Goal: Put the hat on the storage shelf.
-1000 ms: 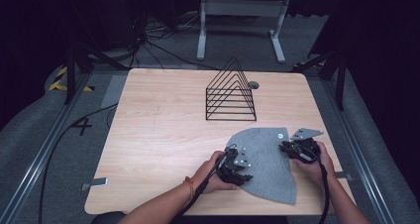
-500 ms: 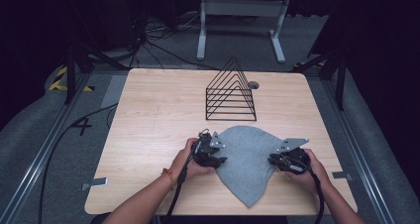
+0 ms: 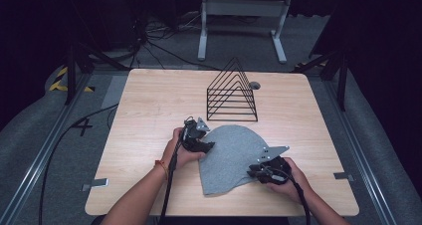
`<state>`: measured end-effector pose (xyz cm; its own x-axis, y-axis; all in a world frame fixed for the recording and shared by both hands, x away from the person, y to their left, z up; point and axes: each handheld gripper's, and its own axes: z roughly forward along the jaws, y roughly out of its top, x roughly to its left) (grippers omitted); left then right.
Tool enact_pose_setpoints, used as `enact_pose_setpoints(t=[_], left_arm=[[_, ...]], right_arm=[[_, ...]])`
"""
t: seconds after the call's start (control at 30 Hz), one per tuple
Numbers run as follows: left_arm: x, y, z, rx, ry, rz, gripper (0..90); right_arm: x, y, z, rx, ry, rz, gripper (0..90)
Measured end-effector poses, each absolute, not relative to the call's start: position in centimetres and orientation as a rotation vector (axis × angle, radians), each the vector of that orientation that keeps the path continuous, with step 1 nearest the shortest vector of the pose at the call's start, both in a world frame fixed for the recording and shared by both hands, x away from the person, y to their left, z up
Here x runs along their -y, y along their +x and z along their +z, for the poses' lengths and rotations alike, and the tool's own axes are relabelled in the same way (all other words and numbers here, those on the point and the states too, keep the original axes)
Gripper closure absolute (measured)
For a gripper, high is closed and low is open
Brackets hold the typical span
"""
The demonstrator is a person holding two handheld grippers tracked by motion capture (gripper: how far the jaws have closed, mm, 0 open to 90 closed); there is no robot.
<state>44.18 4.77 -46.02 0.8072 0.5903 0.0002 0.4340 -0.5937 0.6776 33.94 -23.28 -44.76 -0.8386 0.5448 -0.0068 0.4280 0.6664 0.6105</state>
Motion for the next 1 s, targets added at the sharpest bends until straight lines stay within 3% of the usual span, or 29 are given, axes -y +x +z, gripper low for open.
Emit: enact_pose_setpoints(t=[0.1, 0.23, 0.47, 0.7, 0.83, 0.9, 1.0], left_arm=[[-5.8, 42.9, -45.0, -0.769, 2.262, 0.187, 38.6], [-6.2, 40.5, -44.8, -0.75, 2.284, 0.19, 35.0], [-6.6, 39.1, -46.2, -0.764, 2.346, 0.23, 33.5], [-7.2, 40.1, -46.2, -0.779, 2.342, 0.299, 32.2], [-7.7, 40.8, -46.2, -0.803, 2.337, 0.292, 32.1], [-8.1, 41.9, -46.2, -0.812, 2.336, 0.261, 32.0], [-8.3, 42.6, -45.8, -0.801, 2.303, 0.226, 36.0]], right_arm=[[23.9, 34.5, -43.2, -2.631, 0.774, 0.945, 64.7], [26.2, 37.2, -41.3, -2.495, 0.809, 0.956, 58.7], [28.3, 42.2, -44.0, -2.482, 0.93, 0.829, 58.9], [28.2, 42.0, -44.8, -2.526, 0.952, 0.836, 54.9], [28.0, 40.6, -44.8, -2.55, 0.963, 0.848, 55.0], [27.4, 39.2, -44.6, -2.584, 0.903, 0.823, 48.8], [27.3, 39.5, -44.5, -2.554, 0.919, 0.841, 46.8]])
